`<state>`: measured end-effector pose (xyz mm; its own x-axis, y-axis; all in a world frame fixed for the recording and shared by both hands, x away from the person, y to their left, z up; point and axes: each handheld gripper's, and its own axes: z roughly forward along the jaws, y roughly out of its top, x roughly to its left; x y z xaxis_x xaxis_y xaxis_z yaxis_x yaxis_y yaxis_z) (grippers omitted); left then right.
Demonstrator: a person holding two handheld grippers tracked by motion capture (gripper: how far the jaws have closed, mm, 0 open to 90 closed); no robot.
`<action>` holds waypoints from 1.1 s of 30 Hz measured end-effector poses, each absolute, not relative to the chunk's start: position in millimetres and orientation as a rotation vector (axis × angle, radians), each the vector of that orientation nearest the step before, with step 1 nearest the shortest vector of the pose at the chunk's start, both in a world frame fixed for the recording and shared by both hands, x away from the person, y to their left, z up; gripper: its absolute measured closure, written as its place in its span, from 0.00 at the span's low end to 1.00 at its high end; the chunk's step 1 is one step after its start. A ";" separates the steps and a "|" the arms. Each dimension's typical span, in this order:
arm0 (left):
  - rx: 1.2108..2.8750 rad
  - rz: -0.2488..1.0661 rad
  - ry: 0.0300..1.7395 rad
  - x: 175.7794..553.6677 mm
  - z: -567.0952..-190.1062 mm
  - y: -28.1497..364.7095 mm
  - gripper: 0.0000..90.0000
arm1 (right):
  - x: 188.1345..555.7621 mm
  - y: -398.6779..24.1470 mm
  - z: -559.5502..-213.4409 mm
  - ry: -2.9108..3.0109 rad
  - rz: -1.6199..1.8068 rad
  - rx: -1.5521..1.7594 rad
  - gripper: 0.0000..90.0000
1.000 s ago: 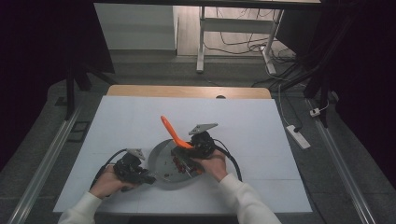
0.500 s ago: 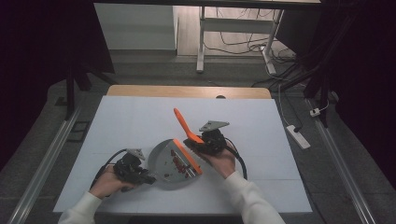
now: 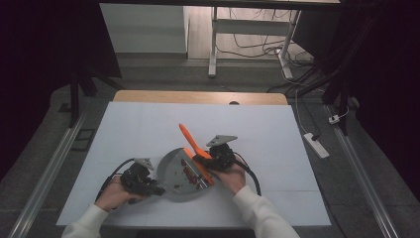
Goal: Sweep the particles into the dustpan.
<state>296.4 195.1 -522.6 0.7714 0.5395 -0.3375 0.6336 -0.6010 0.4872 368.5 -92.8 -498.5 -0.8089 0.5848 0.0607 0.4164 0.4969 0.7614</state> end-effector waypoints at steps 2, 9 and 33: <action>2.364 -0.209 0.872 296.5 -522.6 195.2 0.68 | 367.3 -91.3 -498.6 2.536 1.253 0.883 0.78; 2.362 -0.211 0.871 296.5 -522.9 195.3 0.68 | 361.5 -84.4 -492.4 2.561 1.406 0.894 0.78; 2.342 -0.171 0.860 291.4 -520.4 196.4 0.68 | 369.5 -138.6 -470.4 2.419 1.303 0.901 0.78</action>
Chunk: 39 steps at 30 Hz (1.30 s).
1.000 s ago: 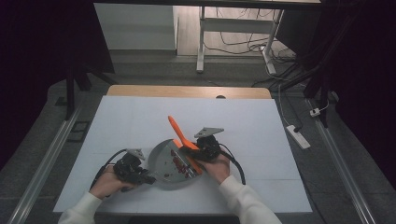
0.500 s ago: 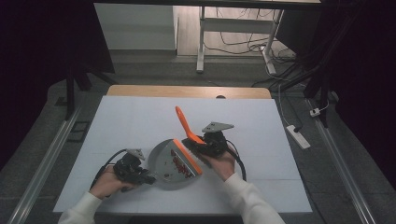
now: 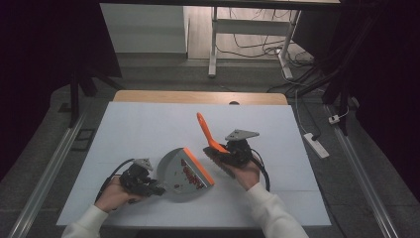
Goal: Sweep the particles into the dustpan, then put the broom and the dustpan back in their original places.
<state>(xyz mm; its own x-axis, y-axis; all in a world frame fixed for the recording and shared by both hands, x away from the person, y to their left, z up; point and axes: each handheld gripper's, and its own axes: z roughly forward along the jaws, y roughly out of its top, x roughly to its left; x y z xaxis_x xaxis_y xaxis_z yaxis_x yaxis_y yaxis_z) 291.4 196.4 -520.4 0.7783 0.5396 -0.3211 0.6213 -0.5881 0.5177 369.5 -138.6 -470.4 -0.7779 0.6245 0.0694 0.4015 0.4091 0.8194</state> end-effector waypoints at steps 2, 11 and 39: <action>2.334 -0.150 0.867 289.7 -519.7 197.4 0.68 | 367.6 -141.8 -468.6 2.421 1.296 0.889 0.78; 2.241 -0.111 0.940 282.9 -515.3 210.5 0.68 | 354.8 -165.2 -461.0 2.408 1.311 0.892 0.78; 2.027 -0.030 1.148 268.3 -510.2 227.5 0.68 | 327.8 -227.7 -464.6 2.424 1.287 0.927 0.78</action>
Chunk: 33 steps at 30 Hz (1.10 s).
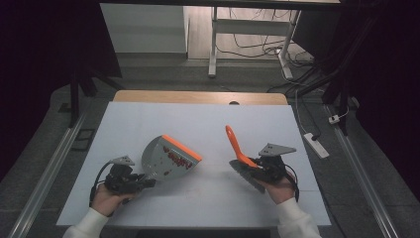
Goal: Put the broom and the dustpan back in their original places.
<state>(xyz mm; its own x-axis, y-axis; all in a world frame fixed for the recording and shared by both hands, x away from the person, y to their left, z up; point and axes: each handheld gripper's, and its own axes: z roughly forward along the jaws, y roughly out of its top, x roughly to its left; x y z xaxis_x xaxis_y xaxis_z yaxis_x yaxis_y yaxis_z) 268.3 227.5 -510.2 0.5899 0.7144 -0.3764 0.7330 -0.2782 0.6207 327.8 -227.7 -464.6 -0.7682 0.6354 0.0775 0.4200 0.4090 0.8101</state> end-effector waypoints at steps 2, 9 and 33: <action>2.015 -0.028 1.160 266.5 -510.7 228.9 0.68 | 326.9 -232.2 -465.5 2.421 1.281 0.945 0.78; 1.998 -0.011 1.184 263.4 -511.7 230.8 0.68 | 324.9 -239.9 -465.2 2.412 1.266 0.968 0.78; 1.856 0.091 1.407 254.3 -515.0 243.2 0.68 | 324.2 -237.6 -469.0 2.438 1.240 0.984 0.78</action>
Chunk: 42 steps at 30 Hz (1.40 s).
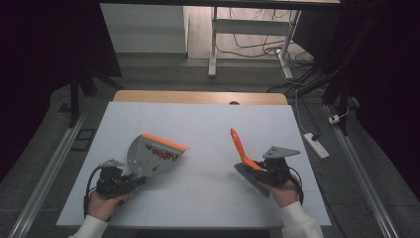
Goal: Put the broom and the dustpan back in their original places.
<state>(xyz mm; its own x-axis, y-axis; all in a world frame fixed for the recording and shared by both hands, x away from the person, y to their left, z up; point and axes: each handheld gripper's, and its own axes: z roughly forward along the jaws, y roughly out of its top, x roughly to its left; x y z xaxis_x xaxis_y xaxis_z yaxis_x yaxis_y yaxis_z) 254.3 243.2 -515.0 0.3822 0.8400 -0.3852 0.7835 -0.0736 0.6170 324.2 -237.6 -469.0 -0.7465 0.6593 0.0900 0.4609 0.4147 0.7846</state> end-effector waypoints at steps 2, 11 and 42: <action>1.841 0.112 1.436 253.5 -515.3 242.5 0.68 | 324.5 -237.6 -469.6 2.436 1.244 0.988 0.78; 1.812 0.184 1.550 255.7 -517.5 242.1 0.68 | 323.9 -235.7 -469.7 2.442 1.222 0.985 0.78; 1.739 0.177 1.692 262.6 -525.2 237.9 0.68 | 347.7 -253.2 -497.7 2.462 1.139 1.229 0.72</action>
<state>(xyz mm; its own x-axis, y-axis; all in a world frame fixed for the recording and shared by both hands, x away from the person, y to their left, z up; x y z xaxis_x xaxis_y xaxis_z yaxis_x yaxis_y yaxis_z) 262.6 237.9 -525.2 0.1394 0.9220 -0.3613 0.8271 0.0922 0.5544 347.7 -253.2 -497.7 -0.6484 0.7400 0.1787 0.6154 0.3713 0.6953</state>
